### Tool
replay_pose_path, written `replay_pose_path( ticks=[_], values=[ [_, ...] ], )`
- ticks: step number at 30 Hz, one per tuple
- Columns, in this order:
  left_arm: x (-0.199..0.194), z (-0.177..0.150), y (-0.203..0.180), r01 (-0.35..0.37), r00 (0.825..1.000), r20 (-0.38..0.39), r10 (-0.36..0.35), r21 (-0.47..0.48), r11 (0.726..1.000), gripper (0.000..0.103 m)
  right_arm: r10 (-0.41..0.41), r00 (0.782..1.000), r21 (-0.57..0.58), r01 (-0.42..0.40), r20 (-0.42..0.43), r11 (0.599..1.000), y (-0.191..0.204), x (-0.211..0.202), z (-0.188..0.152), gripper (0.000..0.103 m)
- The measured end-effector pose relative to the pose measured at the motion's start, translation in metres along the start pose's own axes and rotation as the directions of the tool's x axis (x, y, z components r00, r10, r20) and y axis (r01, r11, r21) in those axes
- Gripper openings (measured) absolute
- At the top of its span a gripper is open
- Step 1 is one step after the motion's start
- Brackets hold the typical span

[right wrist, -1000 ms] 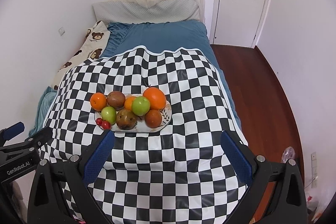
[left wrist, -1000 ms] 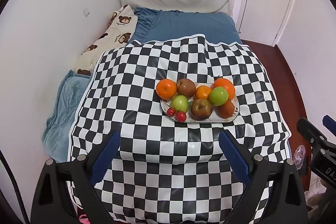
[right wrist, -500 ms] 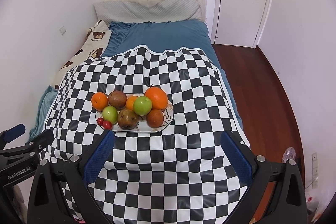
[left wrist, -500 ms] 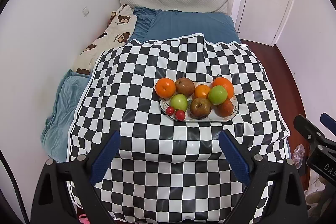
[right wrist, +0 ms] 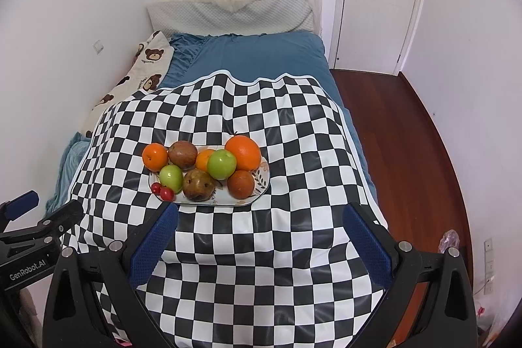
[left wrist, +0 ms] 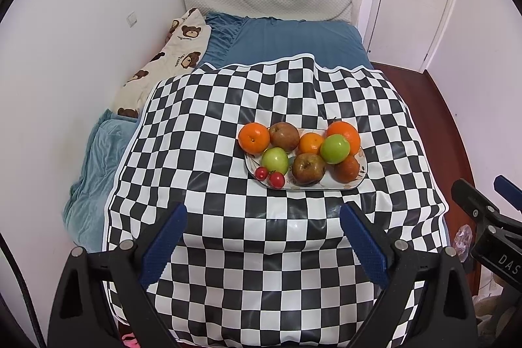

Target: Organize fruits

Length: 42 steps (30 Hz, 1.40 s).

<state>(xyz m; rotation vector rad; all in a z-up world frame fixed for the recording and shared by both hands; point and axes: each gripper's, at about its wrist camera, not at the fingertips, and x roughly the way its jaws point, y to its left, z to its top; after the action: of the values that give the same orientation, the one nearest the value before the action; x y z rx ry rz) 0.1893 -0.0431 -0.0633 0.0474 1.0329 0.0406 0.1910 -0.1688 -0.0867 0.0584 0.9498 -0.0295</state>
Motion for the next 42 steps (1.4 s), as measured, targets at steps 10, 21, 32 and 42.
replay_pose_path(
  ticks=[10, 21, 32, 42],
  values=[
    [-0.0021, -0.0013, -0.0001, -0.005, 1.000, 0.002, 0.005, -0.008, 1.000, 0.096, 0.016, 1.000, -0.005, -0.016, 0.001, 1.000, -0.0031, 0.0007, 0.0013, 0.102],
    [-0.0006, -0.0007, 0.0000, -0.004, 1.000, 0.003, 0.004, -0.009, 1.000, 0.096, 0.028, 1.000, -0.006, -0.028, -0.003, 1.000, -0.0024, 0.0017, -0.0004, 0.102],
    [-0.0029, -0.0010, -0.0003, -0.002, 1.000, 0.003, 0.002, -0.008, 1.000, 0.096, 0.030, 1.000, -0.010, -0.030, -0.002, 0.999, -0.0005, 0.0017, -0.0016, 0.103],
    [-0.0026, -0.0012, -0.0003, -0.003, 1.000, 0.003, 0.003, -0.012, 1.000, 0.096, 0.030, 1.000, -0.008, -0.030, -0.002, 1.000, -0.0004, 0.0015, -0.0018, 0.103]
  ],
)
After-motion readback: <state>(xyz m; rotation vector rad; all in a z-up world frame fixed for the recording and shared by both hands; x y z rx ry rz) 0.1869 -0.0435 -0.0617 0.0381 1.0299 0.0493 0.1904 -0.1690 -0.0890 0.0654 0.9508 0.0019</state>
